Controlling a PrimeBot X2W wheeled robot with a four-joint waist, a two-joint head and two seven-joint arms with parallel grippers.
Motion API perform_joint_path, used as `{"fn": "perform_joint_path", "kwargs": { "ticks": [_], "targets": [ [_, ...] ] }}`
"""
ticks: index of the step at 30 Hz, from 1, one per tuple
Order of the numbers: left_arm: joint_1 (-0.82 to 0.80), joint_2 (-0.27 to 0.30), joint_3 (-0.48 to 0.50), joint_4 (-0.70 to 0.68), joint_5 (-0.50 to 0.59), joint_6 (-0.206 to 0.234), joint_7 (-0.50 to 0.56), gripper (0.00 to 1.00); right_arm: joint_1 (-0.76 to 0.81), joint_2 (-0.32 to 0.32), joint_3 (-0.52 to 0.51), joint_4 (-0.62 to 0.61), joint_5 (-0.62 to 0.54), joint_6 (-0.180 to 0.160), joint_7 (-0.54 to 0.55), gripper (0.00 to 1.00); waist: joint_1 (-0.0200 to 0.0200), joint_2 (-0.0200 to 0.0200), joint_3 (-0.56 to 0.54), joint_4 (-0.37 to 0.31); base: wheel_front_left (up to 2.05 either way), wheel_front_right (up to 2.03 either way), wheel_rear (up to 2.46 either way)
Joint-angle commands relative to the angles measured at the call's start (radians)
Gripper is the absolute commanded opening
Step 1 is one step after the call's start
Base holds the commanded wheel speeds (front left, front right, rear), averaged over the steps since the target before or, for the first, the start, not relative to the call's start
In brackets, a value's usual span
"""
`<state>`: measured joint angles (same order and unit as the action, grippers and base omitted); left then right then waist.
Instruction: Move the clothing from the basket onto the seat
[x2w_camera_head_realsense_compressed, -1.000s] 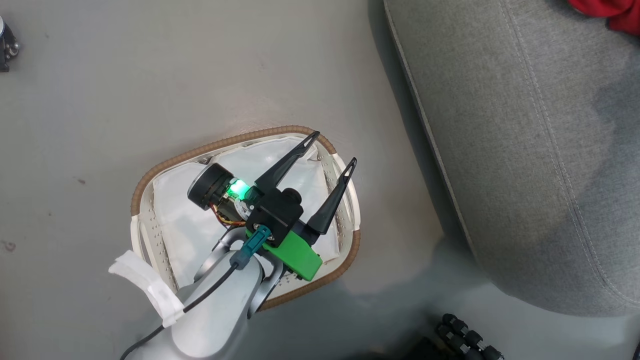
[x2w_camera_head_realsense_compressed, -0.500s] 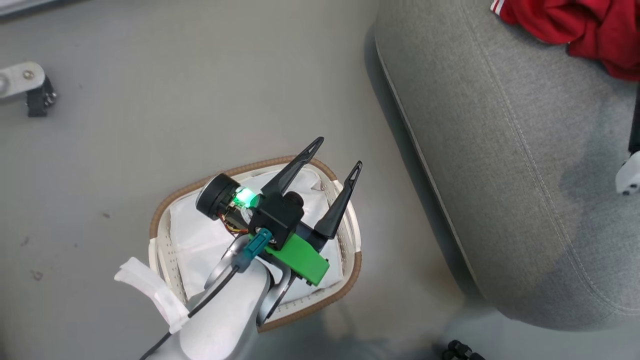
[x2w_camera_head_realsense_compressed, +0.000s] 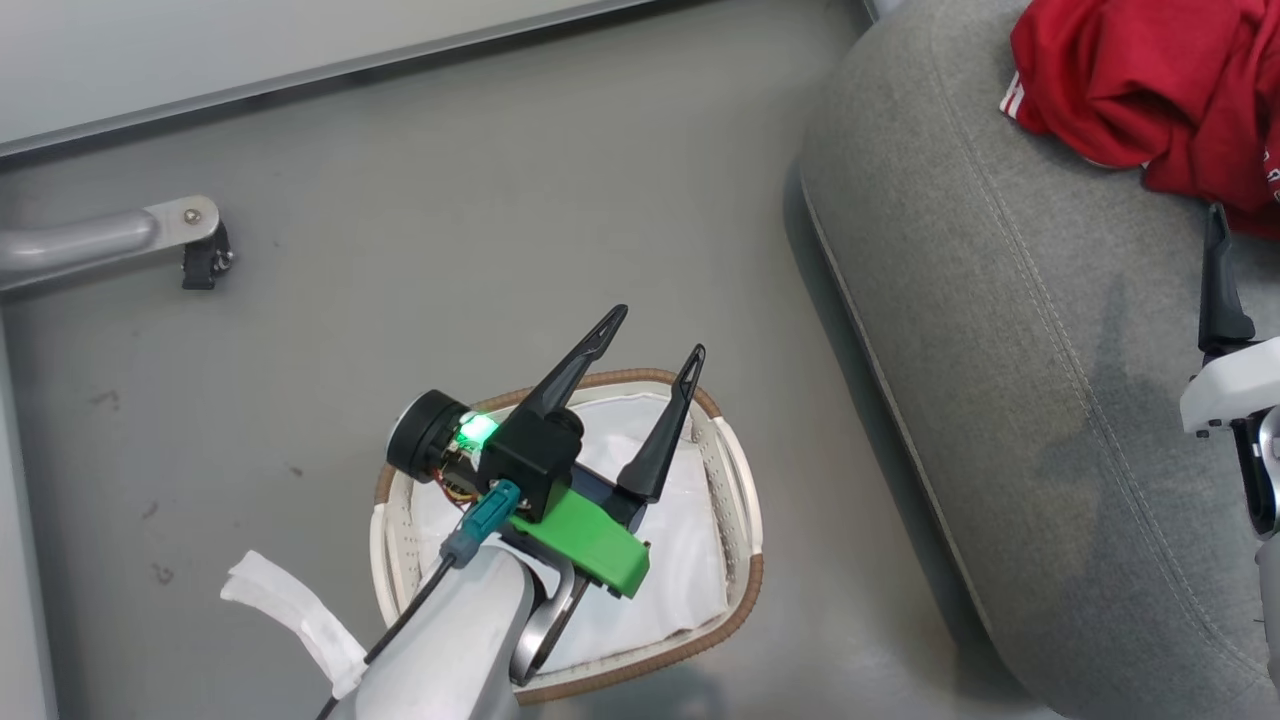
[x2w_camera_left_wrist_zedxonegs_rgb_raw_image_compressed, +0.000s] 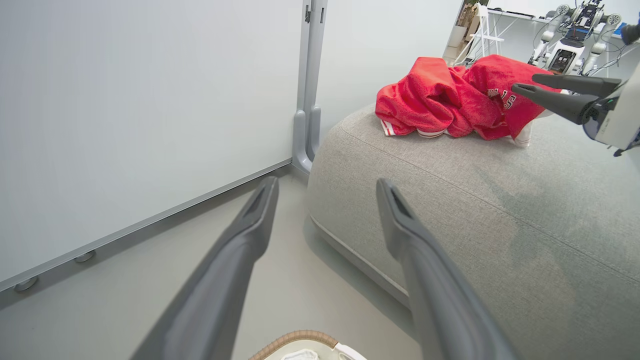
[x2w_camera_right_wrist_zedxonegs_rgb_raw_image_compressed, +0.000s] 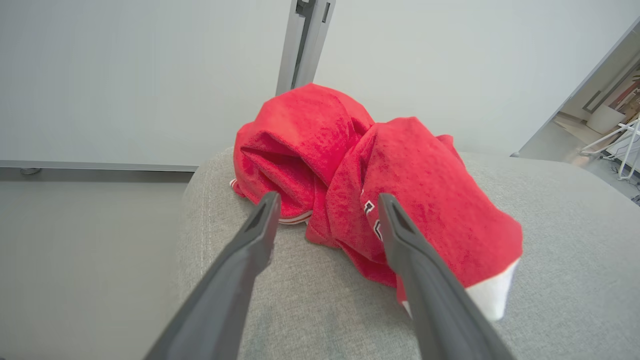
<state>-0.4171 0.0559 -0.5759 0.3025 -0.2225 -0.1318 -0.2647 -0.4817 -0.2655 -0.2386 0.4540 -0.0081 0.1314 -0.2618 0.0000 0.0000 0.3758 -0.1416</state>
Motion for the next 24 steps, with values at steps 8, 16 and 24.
{"fn": "perform_joint_path", "kwargs": {
  "ticks": [8, 16, 24],
  "targets": [
    [0.052, -0.003, 0.085, -0.017, -0.013, 0.009, 0.001, 1.0, -0.009, 0.002, 0.021, -0.038, -0.007, -0.001, -0.005, 1.0, 0.0, 0.0, -0.113, 0.097, 0.0, 0.0, 0.0],
    [0.127, -0.004, 0.204, -0.042, -0.064, 0.078, 0.001, 1.0, 0.016, 0.076, 0.044, -0.064, 0.018, -0.001, -0.005, 1.0, 0.0, 0.0, -0.203, 0.169, 0.0, 0.0, 0.0],
    [0.215, -0.005, 0.325, -0.035, -0.072, 0.13, 0.001, 1.0, 0.108, 0.182, 0.072, -0.133, 0.042, -0.001, -0.005, 1.0, 0.0, 0.0, -0.259, 0.234, 0.0, 0.0, 0.0]
  ]
}}
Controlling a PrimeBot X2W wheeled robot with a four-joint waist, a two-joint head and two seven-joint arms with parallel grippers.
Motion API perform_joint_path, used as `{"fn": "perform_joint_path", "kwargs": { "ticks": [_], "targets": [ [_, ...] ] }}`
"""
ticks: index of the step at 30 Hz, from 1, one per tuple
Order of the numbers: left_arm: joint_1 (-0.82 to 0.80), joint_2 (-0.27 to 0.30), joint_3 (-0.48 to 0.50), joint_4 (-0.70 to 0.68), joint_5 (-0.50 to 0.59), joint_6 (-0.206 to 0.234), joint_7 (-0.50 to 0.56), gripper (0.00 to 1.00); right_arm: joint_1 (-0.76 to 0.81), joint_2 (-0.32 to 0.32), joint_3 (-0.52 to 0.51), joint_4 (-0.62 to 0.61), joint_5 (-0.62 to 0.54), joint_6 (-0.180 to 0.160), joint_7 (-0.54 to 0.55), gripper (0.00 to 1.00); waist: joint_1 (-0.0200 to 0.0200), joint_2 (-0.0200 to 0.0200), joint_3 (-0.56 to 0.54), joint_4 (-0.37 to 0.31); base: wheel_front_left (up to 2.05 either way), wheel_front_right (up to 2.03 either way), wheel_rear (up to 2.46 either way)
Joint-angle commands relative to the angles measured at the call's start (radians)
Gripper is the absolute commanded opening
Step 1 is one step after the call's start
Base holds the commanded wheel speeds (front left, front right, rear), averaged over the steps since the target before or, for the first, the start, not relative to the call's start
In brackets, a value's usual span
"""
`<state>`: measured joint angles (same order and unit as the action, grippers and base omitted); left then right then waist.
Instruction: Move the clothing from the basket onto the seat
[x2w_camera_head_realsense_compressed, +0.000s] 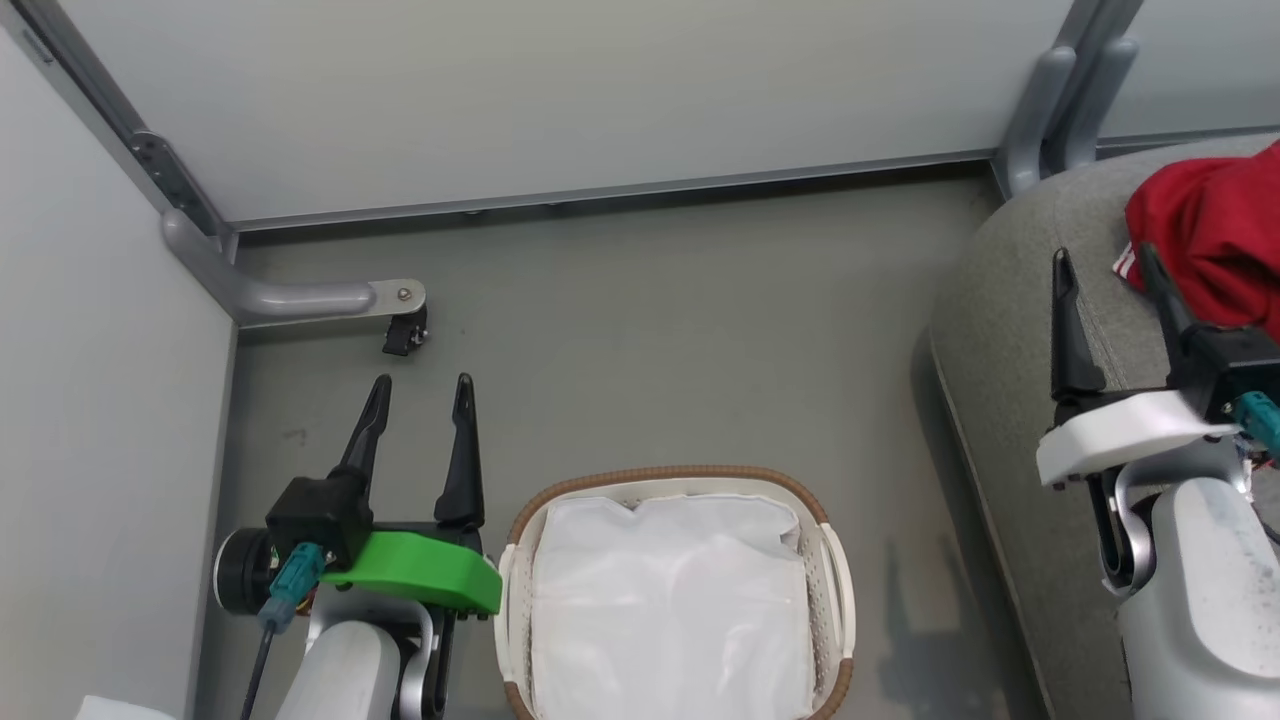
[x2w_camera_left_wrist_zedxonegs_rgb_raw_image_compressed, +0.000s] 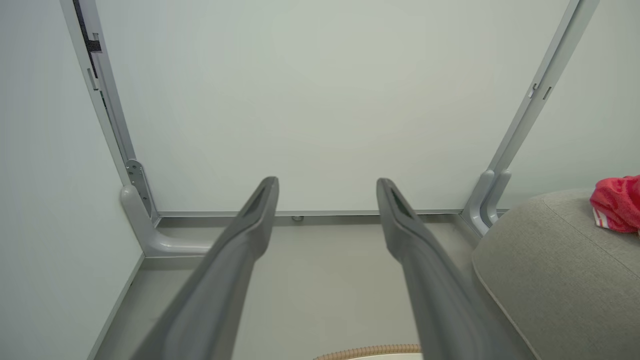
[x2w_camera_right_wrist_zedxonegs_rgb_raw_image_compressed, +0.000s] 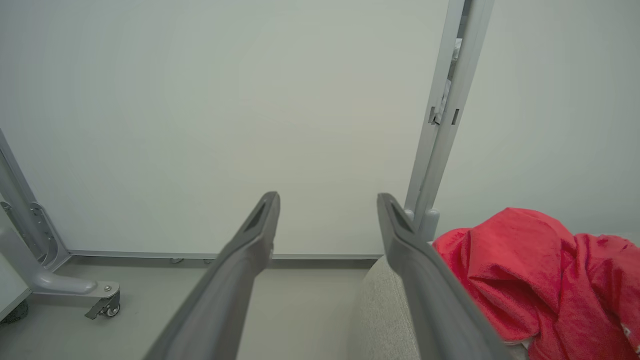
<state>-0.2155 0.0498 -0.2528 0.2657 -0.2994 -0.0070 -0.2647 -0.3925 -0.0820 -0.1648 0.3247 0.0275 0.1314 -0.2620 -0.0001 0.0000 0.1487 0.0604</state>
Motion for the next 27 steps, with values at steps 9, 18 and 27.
{"fn": "perform_joint_path", "kwargs": {
  "ticks": [9, 18, 27],
  "targets": [
    [0.1, 0.002, 0.05, 0.021, 0.005, 0.006, 0.001, 1.0, 0.137, 0.029, 0.033, -0.023, 0.047, -0.001, -0.004, 1.0, 0.0001, 0.0, -0.075, 0.063, 0.0, 0.0, 0.0],
    [0.14, 0.002, 0.058, 0.042, 0.007, 0.0, 0.001, 1.0, 0.247, 0.028, 0.086, -0.031, 0.129, -0.001, -0.005, 1.0, 0.0001, 0.0, -0.109, 0.059, 0.0, 0.0, 0.0],
    [0.155, 0.002, 0.059, 0.049, -0.003, -0.005, 0.001, 1.0, 0.303, 0.03, 0.115, -0.048, 0.169, -0.001, -0.005, 1.0, 0.0001, 0.0, -0.126, 0.039, 0.0, 0.0, 0.0]
  ]
}}
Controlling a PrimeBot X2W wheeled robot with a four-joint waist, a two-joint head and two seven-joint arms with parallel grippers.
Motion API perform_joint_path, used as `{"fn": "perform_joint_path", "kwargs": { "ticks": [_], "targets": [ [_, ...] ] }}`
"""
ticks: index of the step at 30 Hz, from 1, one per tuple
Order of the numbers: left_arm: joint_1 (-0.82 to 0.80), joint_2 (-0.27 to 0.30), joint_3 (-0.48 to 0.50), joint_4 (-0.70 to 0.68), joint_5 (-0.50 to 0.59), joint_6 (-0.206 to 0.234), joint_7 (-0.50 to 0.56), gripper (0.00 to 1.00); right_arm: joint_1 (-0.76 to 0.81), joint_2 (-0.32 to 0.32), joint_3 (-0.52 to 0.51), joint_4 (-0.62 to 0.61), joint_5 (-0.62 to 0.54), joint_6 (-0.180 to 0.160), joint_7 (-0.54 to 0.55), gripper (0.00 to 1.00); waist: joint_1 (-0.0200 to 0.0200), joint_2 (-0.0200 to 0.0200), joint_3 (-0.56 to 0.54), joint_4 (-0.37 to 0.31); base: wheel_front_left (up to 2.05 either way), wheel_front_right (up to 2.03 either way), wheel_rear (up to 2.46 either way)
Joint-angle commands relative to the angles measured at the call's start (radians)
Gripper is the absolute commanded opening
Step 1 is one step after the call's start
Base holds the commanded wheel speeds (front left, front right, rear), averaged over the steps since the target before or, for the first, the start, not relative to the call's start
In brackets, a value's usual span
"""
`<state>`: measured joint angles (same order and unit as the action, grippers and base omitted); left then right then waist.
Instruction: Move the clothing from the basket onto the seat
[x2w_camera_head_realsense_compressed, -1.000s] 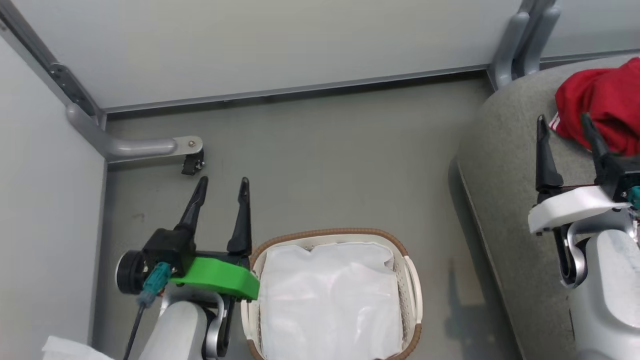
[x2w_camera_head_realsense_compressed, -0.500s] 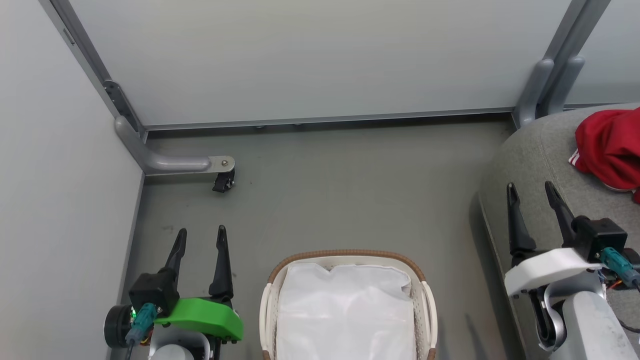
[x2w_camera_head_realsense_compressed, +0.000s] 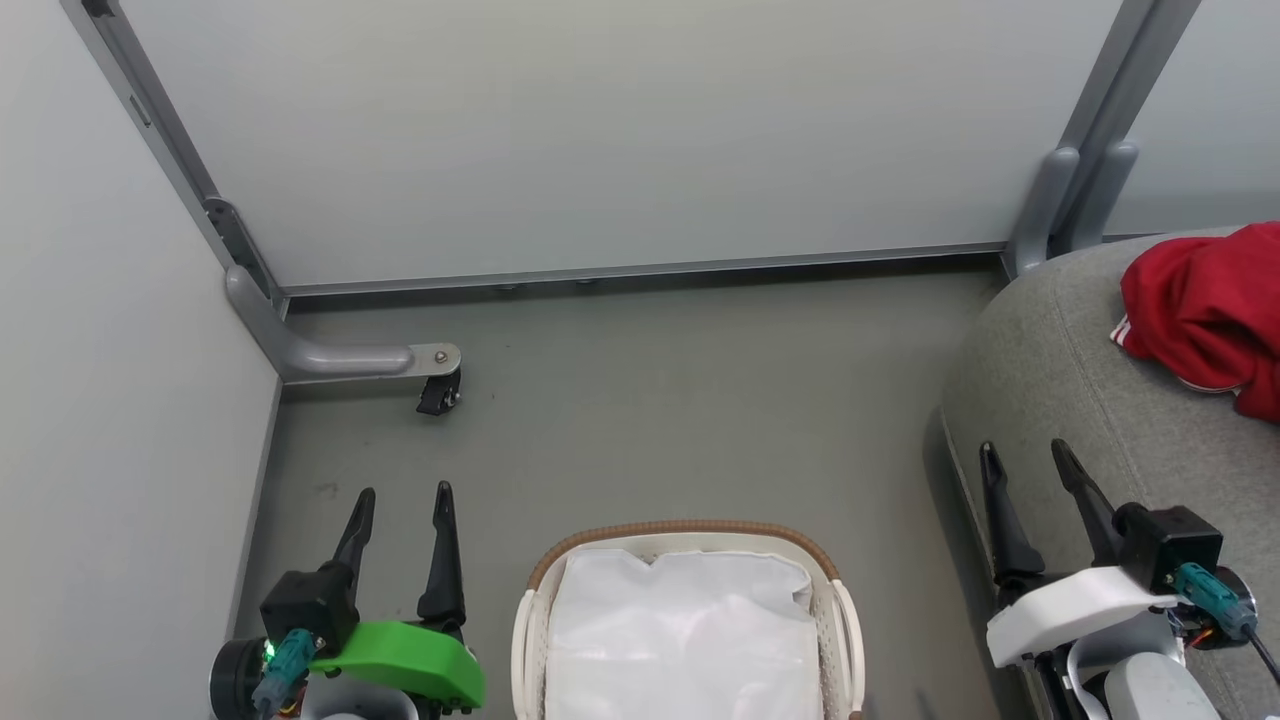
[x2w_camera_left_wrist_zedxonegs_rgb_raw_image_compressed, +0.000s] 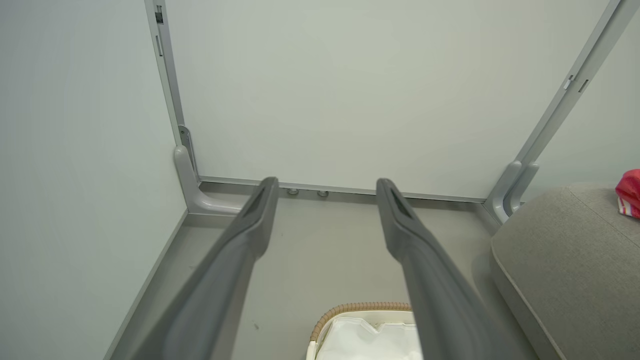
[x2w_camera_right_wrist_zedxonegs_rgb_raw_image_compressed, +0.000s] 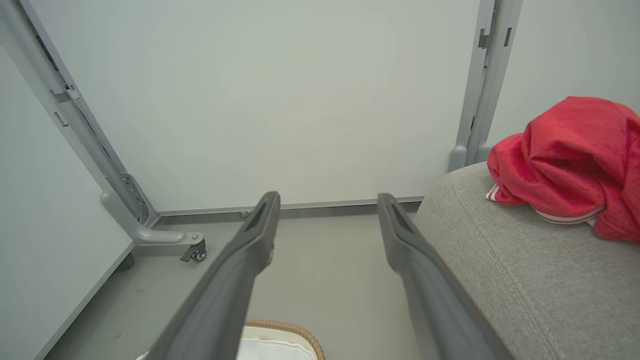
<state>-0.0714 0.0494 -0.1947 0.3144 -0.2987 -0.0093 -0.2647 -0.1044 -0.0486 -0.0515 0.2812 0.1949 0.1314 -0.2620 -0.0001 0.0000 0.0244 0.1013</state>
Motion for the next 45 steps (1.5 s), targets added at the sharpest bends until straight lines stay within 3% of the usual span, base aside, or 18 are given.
{"fn": "perform_joint_path", "kwargs": {
  "ticks": [1, 24, 25, 29, 45],
  "targets": [
    [0.011, 0.002, 0.0, 0.002, -0.005, -0.003, 0.001, 1.0, 0.019, -0.004, 0.005, -0.005, 0.001, -0.001, -0.004, 1.0, 0.0001, 0.0, -0.003, -0.003, 0.0, 0.0, 0.0],
    [0.01, 0.002, -0.012, 0.019, -0.032, -0.018, 0.001, 1.0, 0.032, -0.004, 0.01, 0.005, -0.021, -0.001, -0.004, 1.0, 0.0001, 0.0, -0.01, 0.001, 0.0, 0.0, 0.0],
    [0.0, 0.0, -0.01, 0.017, -0.025, -0.016, 0.0, 0.0, 0.016, 0.0, 0.011, 0.004, -0.014, 0.0, 0.0, 0.0, 0.0001, 0.0, -0.009, 0.001, 0.0, 0.0, 0.0],
    [0.006, -0.001, -0.008, 0.042, -0.039, -0.017, 0.004, 0.0, 0.019, 0.008, 0.008, 0.033, 0.001, 0.0, 0.009, 0.0, 0.0001, 0.0, -0.01, 0.0, 0.0, 0.0, 0.0],
    [-0.005, 0.006, 0.051, 0.018, -0.316, -0.039, 0.076, 0.0, 0.014, 0.005, -0.006, 0.015, 0.302, 0.0, 0.086, 0.0, 0.0001, 0.0, -0.011, -0.013, 0.0, 0.0, 0.0]
  ]
}}
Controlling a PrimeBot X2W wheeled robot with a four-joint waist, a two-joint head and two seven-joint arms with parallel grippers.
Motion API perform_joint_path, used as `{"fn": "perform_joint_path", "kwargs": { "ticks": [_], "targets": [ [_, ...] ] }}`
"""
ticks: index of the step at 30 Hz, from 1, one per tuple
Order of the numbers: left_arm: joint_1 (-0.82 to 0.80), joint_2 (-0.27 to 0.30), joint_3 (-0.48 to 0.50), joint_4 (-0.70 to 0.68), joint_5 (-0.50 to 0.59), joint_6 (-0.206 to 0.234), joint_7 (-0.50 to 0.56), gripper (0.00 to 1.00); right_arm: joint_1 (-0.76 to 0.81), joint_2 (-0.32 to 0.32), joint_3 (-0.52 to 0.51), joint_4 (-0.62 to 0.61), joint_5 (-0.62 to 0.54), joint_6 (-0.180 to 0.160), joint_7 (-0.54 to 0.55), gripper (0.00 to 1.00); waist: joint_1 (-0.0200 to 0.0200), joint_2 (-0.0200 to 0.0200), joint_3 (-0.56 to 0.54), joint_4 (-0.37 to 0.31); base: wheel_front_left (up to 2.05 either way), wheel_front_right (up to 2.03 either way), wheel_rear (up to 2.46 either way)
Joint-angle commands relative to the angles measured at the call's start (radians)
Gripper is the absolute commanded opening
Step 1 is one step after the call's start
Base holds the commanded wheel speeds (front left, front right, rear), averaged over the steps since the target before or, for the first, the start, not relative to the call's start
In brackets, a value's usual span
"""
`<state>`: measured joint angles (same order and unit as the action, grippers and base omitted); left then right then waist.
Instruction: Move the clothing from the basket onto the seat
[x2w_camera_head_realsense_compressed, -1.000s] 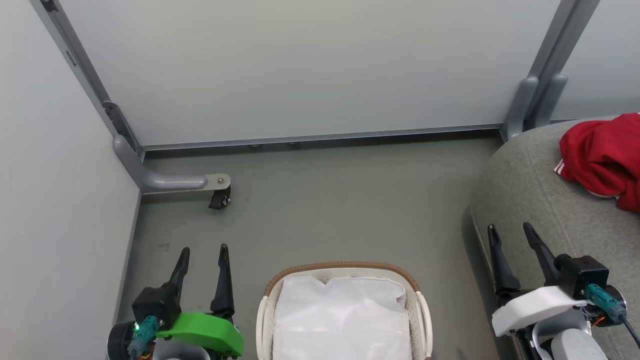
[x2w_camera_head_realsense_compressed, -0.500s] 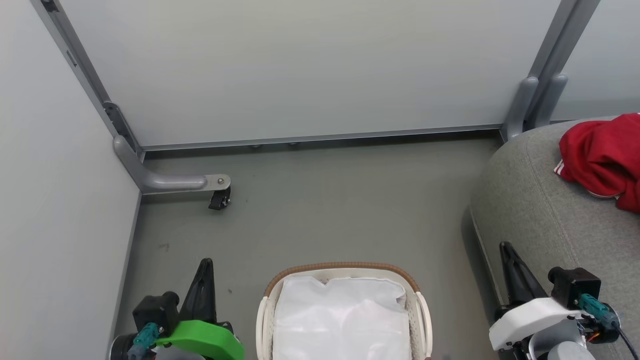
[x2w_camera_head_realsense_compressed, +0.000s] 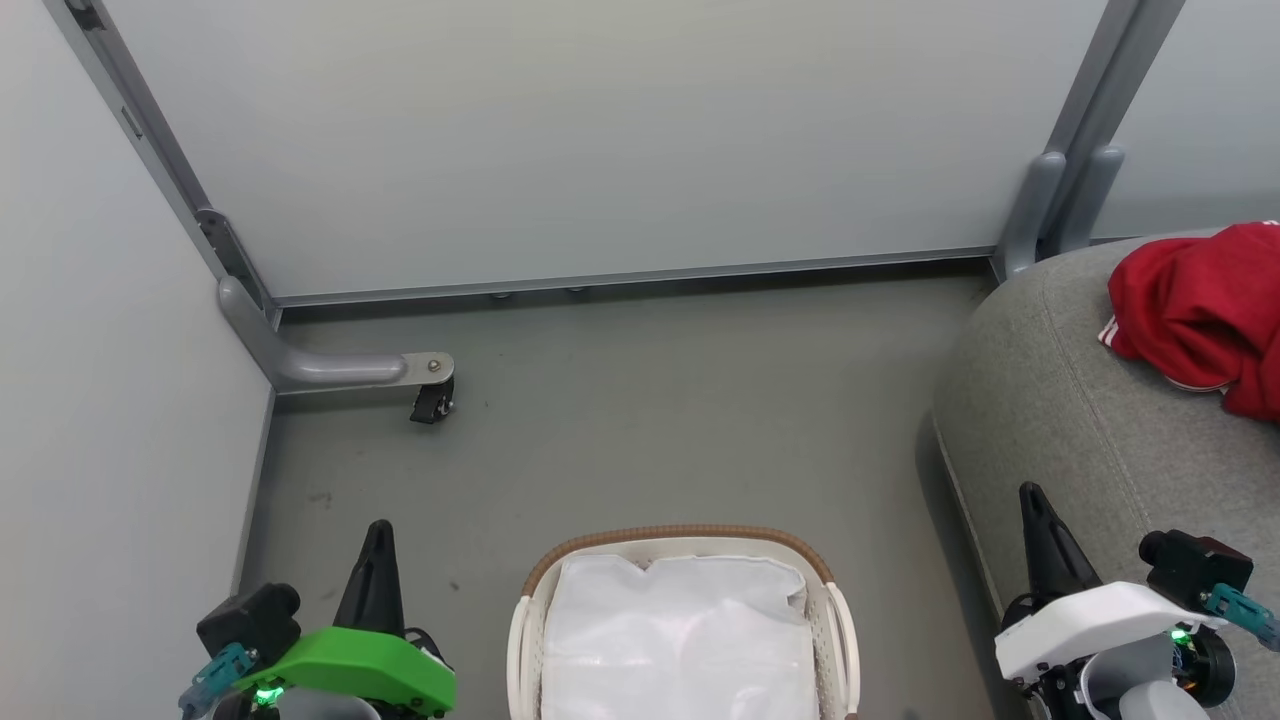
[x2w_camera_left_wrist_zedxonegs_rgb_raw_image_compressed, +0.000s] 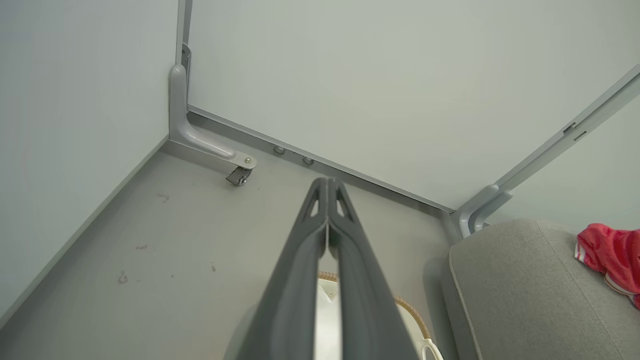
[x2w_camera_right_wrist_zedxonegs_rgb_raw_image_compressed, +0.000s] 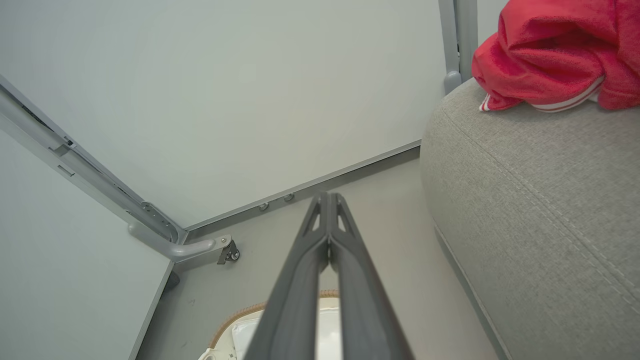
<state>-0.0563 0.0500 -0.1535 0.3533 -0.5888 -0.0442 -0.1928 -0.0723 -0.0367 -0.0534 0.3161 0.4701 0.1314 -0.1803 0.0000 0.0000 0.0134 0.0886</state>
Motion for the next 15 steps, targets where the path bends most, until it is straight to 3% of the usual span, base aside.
{"fn": "perform_joint_path", "kwargs": {
  "ticks": [1, 15],
  "targets": [
    [-0.021, 0.006, 0.014, -0.022, -0.042, -0.006, 0.009, 0.0, -0.018, -0.007, -0.005, -0.021, 0.045, 0.0, 0.009, 0.0, 0.0, 0.0, 0.0, -0.001, 0.0, 0.0, 0.0],
    [-0.029, 0.01, 0.058, -0.04, -0.237, -0.022, 0.062, 0.0, -0.023, -0.009, -0.015, -0.033, 0.258, 0.0, 0.064, 0.0, 0.0, 0.0, -0.001, -0.012, 0.0, 0.0, 0.0]
  ]
}}
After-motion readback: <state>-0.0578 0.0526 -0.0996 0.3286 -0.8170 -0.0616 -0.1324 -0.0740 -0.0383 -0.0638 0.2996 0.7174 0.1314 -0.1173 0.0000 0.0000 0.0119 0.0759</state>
